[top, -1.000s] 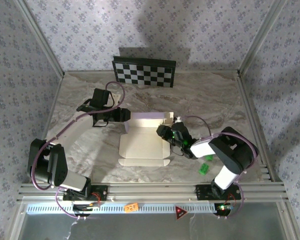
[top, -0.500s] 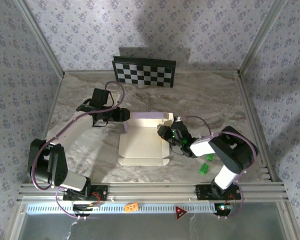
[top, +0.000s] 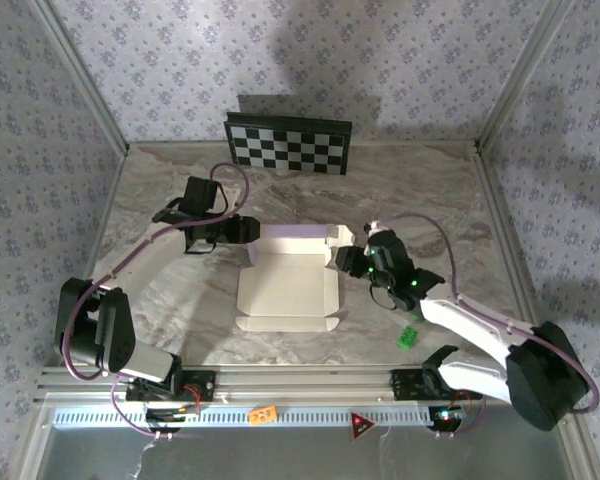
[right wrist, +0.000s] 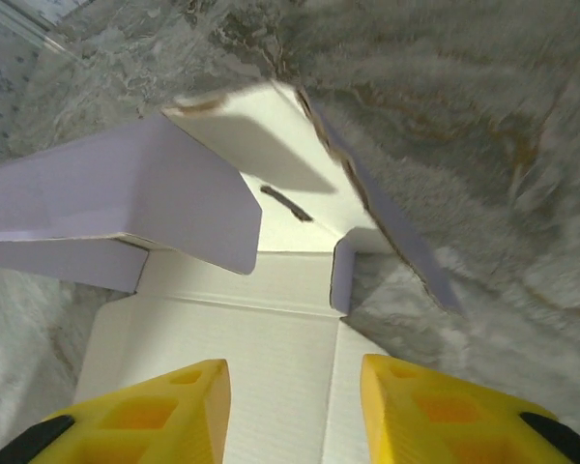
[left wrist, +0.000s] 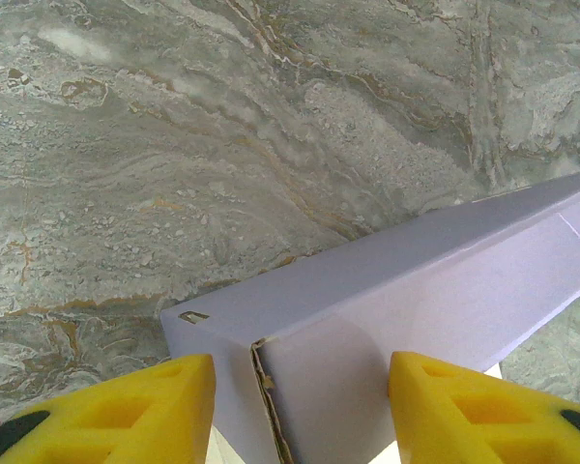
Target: Fold the paper box
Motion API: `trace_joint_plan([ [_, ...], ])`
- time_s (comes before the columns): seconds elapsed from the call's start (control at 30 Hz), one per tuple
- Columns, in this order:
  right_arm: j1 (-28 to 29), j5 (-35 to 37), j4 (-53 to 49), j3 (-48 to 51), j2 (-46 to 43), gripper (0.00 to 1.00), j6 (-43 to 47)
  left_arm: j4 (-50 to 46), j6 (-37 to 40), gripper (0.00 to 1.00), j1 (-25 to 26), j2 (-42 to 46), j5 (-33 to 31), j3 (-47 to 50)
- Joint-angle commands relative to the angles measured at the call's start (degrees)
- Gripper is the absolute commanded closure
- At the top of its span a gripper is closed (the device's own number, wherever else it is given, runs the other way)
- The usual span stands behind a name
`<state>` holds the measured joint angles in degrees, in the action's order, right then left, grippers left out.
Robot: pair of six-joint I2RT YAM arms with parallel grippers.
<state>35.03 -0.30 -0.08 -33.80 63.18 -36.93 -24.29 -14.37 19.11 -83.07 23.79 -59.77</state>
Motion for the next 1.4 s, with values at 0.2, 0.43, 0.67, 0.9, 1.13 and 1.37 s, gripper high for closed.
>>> trace_joint_plan([
  [0.2,-5.2,-3.8,-22.6,-15.5,3.3,0.5,20.2,-4.4,1.4,0.49,-0.1,-1.3,-2.3,0.1],
  [0.43,-5.1,-4.6,-26.5,-23.0,13.6,0.53,22.5,-4.5,1.2,0.5,0.0,-1.2,-2.3,0.0],
  [0.67,-5.0,-1.6,-26.3,-23.6,14.0,0.69,22.2,-4.6,1.3,0.5,-0.1,-0.9,-2.3,0.2],
  [0.9,-4.8,-2.3,-26.9,-24.8,14.3,0.86,21.4,-4.7,1.2,0.5,-0.1,-0.8,-2.4,0.1],
  [1.13,-0.3,-1.1,-29.9,-27.0,13.9,0.97,14.8,-4.4,0.8,0.5,0.3,-0.4,-2.6,0.5],
  [1.37,6.0,1.9,-28.7,-27.5,14.6,1.0,7.4,-4.3,0.2,0.5,1.0,-0.3,-3.0,0.7],
])
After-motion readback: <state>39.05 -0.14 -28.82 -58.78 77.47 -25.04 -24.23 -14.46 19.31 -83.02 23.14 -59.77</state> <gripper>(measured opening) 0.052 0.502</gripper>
